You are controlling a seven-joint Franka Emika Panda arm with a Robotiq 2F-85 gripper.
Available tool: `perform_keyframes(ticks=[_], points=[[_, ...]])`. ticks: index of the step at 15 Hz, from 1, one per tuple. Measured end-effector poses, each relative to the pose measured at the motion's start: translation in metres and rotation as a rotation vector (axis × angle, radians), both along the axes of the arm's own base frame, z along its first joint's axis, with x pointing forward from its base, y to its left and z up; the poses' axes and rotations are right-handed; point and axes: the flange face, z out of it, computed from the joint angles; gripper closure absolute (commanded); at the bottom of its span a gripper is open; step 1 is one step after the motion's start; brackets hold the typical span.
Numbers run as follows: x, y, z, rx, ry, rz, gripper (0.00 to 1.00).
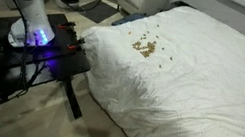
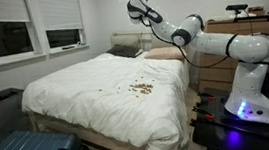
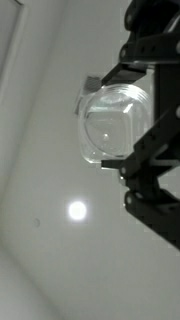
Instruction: Pour the contents in the jar on the bed
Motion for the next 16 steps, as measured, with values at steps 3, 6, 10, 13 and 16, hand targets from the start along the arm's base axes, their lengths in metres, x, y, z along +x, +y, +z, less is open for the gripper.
perform_keyframes(ticks=[3,6,10,13,16], points=[[0.026,-0.007,-0.058,0.053,0.151,-0.001,0.55],[0.042,-0.037,-0.089,0.081,0.256,0.048,0.55],[0.047,-0.078,-0.125,0.102,0.338,0.076,0.55],[0.055,-0.090,-0.162,0.125,0.414,0.102,0.55],[0.061,-0.096,-0.197,0.138,0.502,0.125,0.55]])
